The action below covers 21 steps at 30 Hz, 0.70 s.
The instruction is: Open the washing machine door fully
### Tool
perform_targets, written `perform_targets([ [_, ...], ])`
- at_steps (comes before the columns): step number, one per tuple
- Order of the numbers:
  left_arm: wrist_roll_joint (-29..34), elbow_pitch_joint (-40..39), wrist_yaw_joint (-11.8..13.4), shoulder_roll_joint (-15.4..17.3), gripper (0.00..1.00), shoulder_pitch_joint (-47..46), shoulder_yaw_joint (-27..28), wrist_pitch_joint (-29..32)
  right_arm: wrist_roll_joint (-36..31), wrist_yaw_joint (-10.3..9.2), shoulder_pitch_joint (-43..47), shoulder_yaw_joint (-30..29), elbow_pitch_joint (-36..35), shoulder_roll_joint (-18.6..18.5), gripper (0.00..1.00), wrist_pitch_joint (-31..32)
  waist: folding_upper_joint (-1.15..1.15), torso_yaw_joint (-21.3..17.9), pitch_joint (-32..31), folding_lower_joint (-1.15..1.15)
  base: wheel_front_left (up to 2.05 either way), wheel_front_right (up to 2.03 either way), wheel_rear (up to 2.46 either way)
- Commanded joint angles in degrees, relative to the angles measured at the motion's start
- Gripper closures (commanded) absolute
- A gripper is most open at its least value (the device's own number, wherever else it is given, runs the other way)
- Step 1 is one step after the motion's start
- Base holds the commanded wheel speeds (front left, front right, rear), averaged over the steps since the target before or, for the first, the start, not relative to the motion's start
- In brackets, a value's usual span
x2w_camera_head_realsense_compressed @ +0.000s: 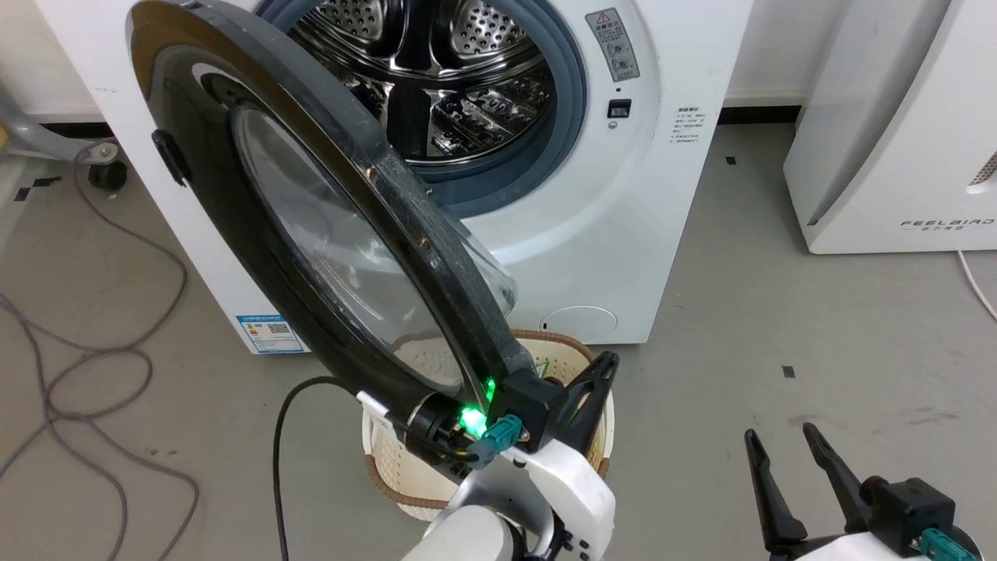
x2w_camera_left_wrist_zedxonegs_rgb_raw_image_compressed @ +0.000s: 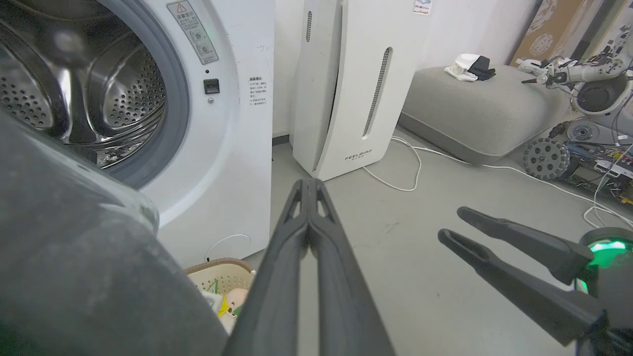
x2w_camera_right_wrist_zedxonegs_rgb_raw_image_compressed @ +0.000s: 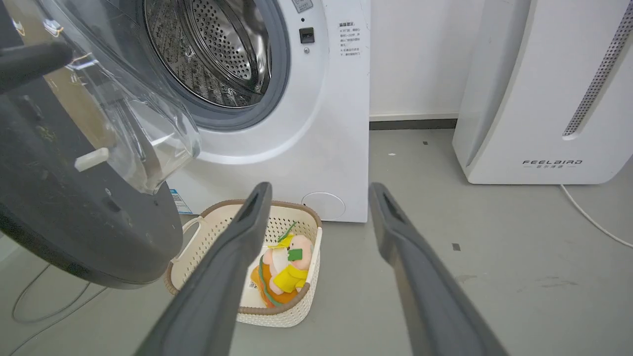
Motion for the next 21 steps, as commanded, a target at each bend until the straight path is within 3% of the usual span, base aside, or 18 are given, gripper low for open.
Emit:
perform_targets([
  [1, -0.3, 0.6, 0.4, 0.1, 1.0, -1.0, -0.1, -0.4, 0.3, 0.03, -0.5, 0.1, 0.2, 0.2, 0.0, -0.3, 0.0, 0.0, 0.1, 0.0, 0.0, 0.0, 0.0],
  [11, -2.3, 4.9, 1.8, 0.4, 1.0, -0.7, 0.2, -1.1, 1.1, 0.03, -0.5, 0.3, 1.6, 0.2, 0.0, -0.6, 0.0, 0.9, -0.2, 0.0, 0.0, 0.0, 0.0],
  [21, -2.4, 0.8, 3.9, 3.9, 1.0, 3.2, 0.5, 0.2, 1.6, 0.03, 0.0, 0.8, 2.4, 0.2, 0.0, 0.0, 0.0, 1.9, -1.1, 0.0, 0.0, 0.0, 0.0],
])
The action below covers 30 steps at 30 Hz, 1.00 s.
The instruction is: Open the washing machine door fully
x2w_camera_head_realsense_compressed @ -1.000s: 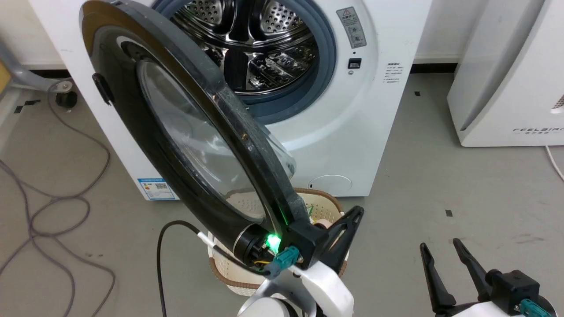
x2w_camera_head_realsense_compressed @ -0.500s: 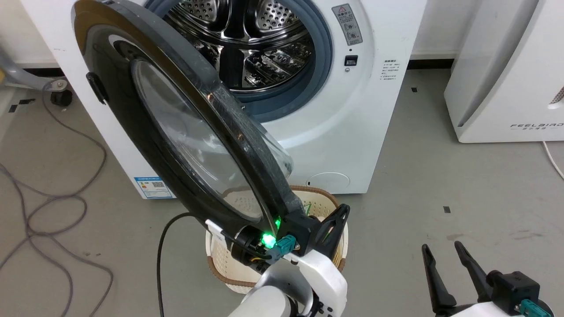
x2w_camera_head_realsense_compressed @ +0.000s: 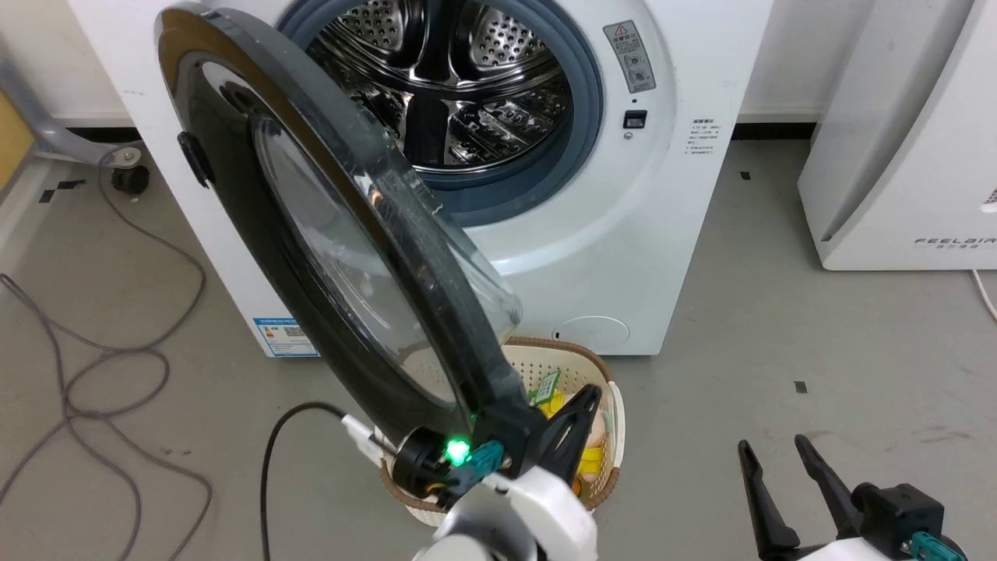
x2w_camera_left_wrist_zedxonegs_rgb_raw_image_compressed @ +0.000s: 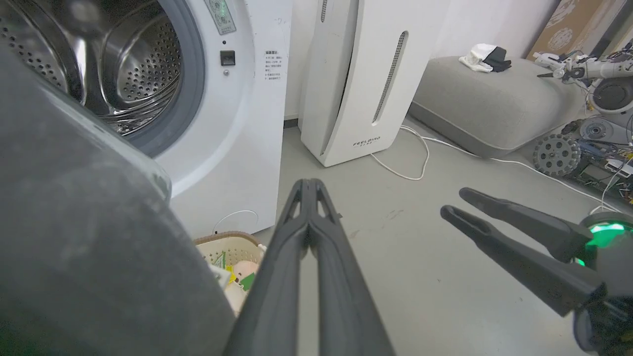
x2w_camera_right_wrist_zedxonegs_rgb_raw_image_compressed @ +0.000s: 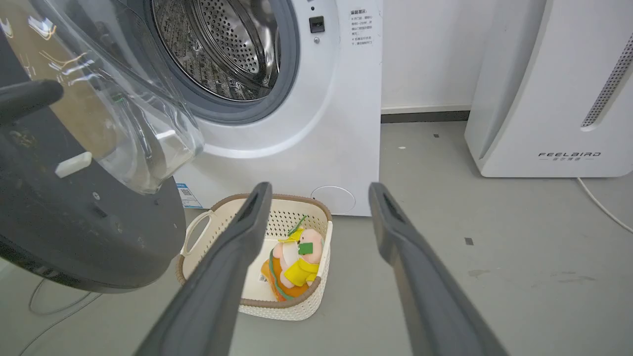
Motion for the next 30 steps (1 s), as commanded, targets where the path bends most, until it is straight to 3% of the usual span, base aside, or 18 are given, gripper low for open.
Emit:
perform_targets([
  [1, 0.1, -0.3, 0.9, 2.1, 1.0, 1.2, 1.1, 0.3, 0.5, 0.03, 0.1, 0.1, 0.2, 0.2, 0.0, 0.1, 0.0, 0.1, -0.2, 0.0, 0.0, 0.0, 0.0],
  [16, 0.0, -16.0, 6.2, 8.8, 1.0, 11.5, 2.1, 2.9, 0.6, 0.03, 1.1, 0.5, 1.3, 0.2, 0.0, 1.0, 0.0, 2.4, -1.4, 0.0, 0.0, 0.0, 0.0],
  [30, 1.4, -27.0, 10.9, 13.7, 1.0, 17.1, 4.2, 4.0, 0.9, 0.03, 1.2, 0.6, 2.5, 0.2, 0.0, 1.5, 0.0, 7.2, -0.7, 0.0, 0.0, 0.0, 0.0],
])
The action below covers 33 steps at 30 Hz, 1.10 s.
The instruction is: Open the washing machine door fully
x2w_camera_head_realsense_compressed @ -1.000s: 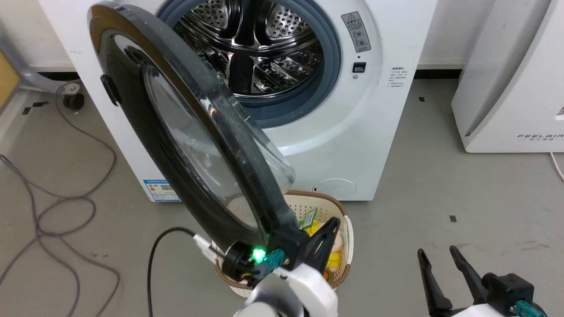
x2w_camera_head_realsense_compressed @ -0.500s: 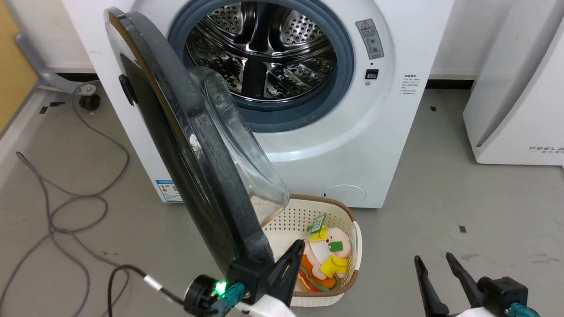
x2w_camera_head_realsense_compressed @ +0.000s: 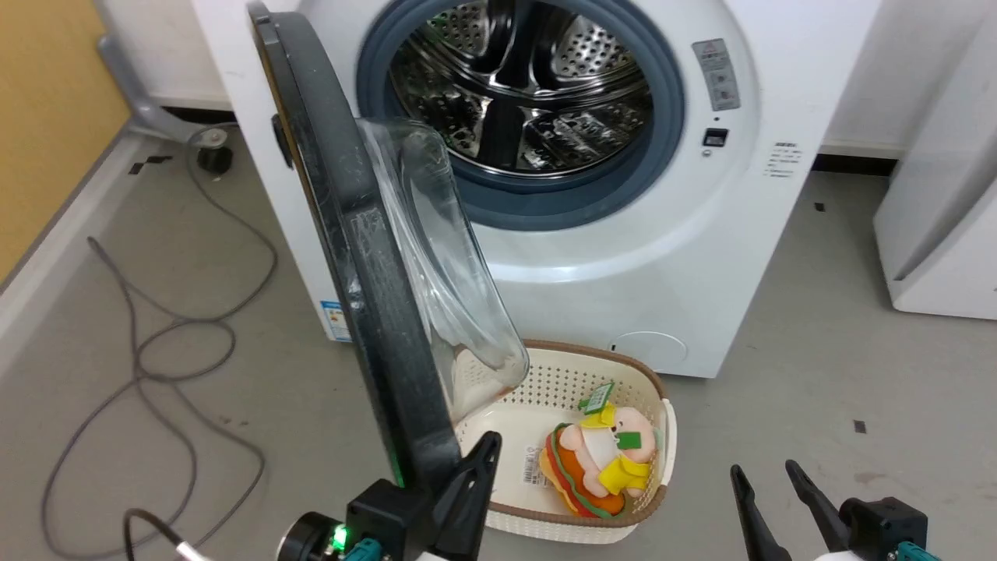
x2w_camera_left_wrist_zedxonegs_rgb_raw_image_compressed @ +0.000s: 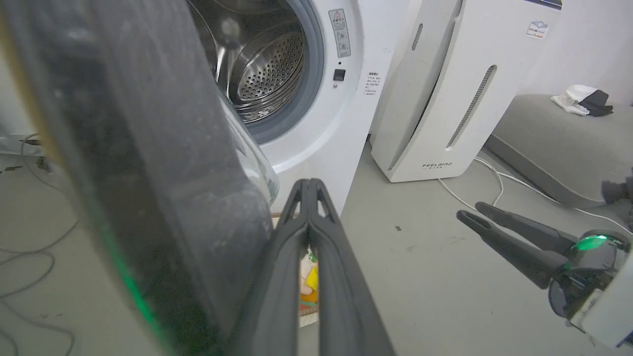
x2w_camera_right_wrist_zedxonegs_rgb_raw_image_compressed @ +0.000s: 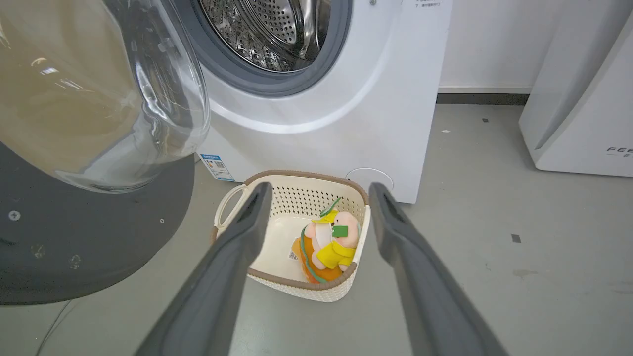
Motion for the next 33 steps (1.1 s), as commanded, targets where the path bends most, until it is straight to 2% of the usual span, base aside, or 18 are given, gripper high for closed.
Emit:
perform_targets([
  [1, 0.6, -0.6, 1.0, 0.8, 1.0, 0.8, 1.0, -0.4, 0.1, 0.03, 0.2, -0.2, 0.2, 0.2, 0.0, 0.0, 0.0, 0.8, 0.3, 0.0, 0.0, 0.0, 0.0],
  [13, 0.7, -4.8, 3.8, 2.3, 1.0, 3.4, 4.3, -3.1, -0.2, 0.03, -0.5, -1.2, 0.7, 0.2, 0.0, 0.2, 0.0, 8.7, 1.8, 0.0, 0.0, 0.0, 0.0],
  [19, 0.1, -3.6, 4.1, 1.6, 1.0, 2.7, 5.6, -5.0, -0.7, 0.03, -1.6, -1.4, 0.8, 0.2, 0.0, 0.6, 0.0, 13.1, 2.6, 0.0, 0.0, 0.0, 0.0],
  [21, -0.9, -1.8, 4.2, 1.9, 1.0, 2.6, 8.1, -7.5, -0.8, 0.03, -2.1, -1.3, 0.9, 0.2, 0.0, 0.8, 0.0, 14.9, 3.1, 0.0, 0.0, 0.0, 0.0],
  [24, -1.8, -0.9, 4.1, 2.1, 1.0, 2.5, 9.6, -8.9, -1.0, 0.03, -2.2, -1.4, 0.9, 0.2, 0.0, 1.0, 0.0, 15.6, 3.4, 0.0, 0.0, 0.0, 0.0],
  [26, -3.7, 1.3, 3.1, 3.2, 1.0, 1.9, 13.3, -11.6, -1.4, 0.03, -2.4, -1.3, 0.9, 0.2, 0.0, 1.3, 0.0, 16.4, 4.1, 0.0, 0.0, 0.0, 0.0],
  [33, -7.5, 7.2, 1.2, 6.0, 1.0, 0.3, 20.9, -15.9, -1.8, 0.03, -3.4, -1.4, 0.9, 0.2, 0.0, 2.0, 0.0, 16.3, 5.5, 0.0, 0.0, 0.0, 0.0],
])
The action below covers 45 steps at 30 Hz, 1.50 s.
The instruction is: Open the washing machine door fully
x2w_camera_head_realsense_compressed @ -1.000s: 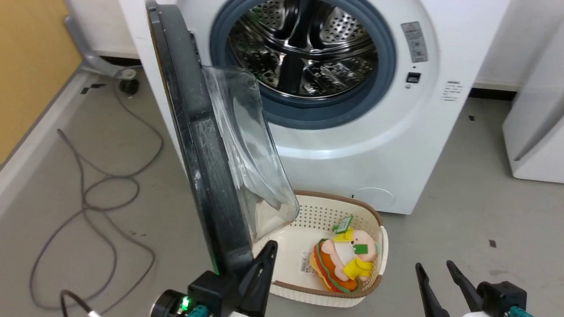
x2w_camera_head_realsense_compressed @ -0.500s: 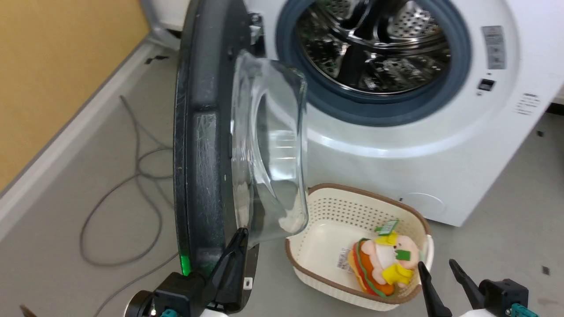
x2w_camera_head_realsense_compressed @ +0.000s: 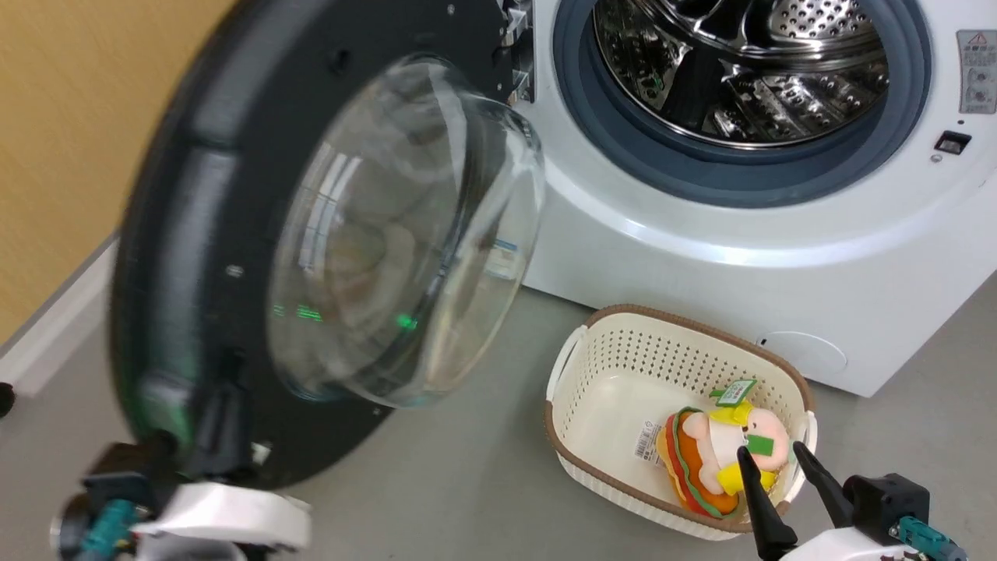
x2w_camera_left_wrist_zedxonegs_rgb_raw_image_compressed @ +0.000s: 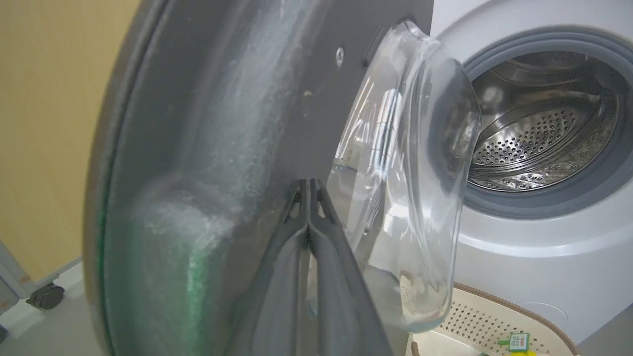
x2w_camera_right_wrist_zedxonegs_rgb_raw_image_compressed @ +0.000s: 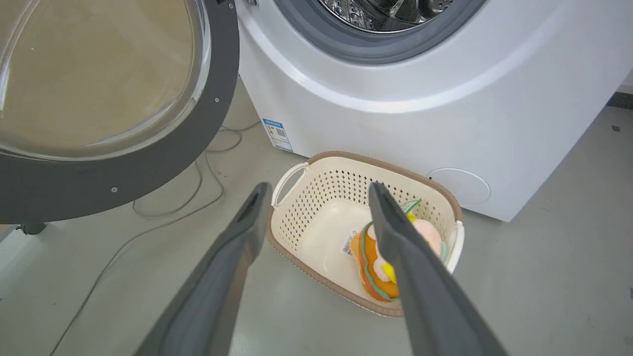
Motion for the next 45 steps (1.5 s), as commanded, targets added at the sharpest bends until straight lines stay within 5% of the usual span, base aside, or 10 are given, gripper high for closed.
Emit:
perform_targets([
  [1, -0.4, 0.7, -0.3, 0.5, 1.0, -1.2, 1.0, -0.7, -0.2, 0.03, -0.9, 0.0, 0.0, 0.1, 0.0, 0.1, 0.0, -0.2, 0.2, 0.0, 0.0, 0.0, 0.0],
  [11, -5.3, 12.7, -7.0, 1.2, 1.0, -5.8, 12.2, -3.3, -1.5, 0.03, -1.7, -1.0, -1.0, 0.1, 0.0, 1.2, 0.0, -1.6, 1.6, 0.0, 0.0, 0.0, 0.0],
  [24, 0.6, 25.0, -18.1, -3.8, 1.0, -11.9, 27.2, -3.4, -2.6, 0.03, -1.7, -1.0, -2.2, 0.1, 0.0, 2.3, 0.0, -3.1, 1.8, 0.0, 0.0, 0.0, 0.0],
  [36, 8.9, 18.4, -22.6, -12.5, 1.0, 0.8, 34.6, -3.4, -1.7, 0.03, 0.7, 1.8, -2.1, 0.1, 0.0, 0.5, 0.0, -6.7, -4.1, 0.0, 0.0, 0.0, 0.0],
  [38, 10.2, 15.2, -22.8, -14.6, 0.64, 4.5, 34.9, -3.4, -1.5, 0.03, 1.3, 2.1, -2.3, 0.1, 0.0, 0.0, 0.0, -7.3, -4.7, 0.0, 0.0, 0.0, 0.0],
  [41, 11.7, 12.1, -23.1, -16.7, 0.64, 8.6, 34.3, -3.4, -1.4, 0.03, 2.3, 2.2, -2.7, 0.1, 0.0, -0.2, 0.0, -7.7, -5.6, 0.0, 0.0, 0.0, 0.0],
  [43, 12.5, 10.6, -22.9, -17.6, 0.51, 10.4, 33.6, -3.4, -1.4, 0.03, 2.8, 2.4, -2.9, 0.1, 0.0, -0.1, 0.0, -8.0, -6.1, 0.0, 0.0, 0.0, 0.0],
  [45, 13.4, 9.3, -22.6, -18.1, 0.05, 11.8, 32.4, -3.2, -1.6, 0.03, 3.3, 2.4, -3.2, 0.1, 0.0, -0.1, 0.0, -8.3, -6.4, 0.0, 0.0, 0.0, 0.0],
])
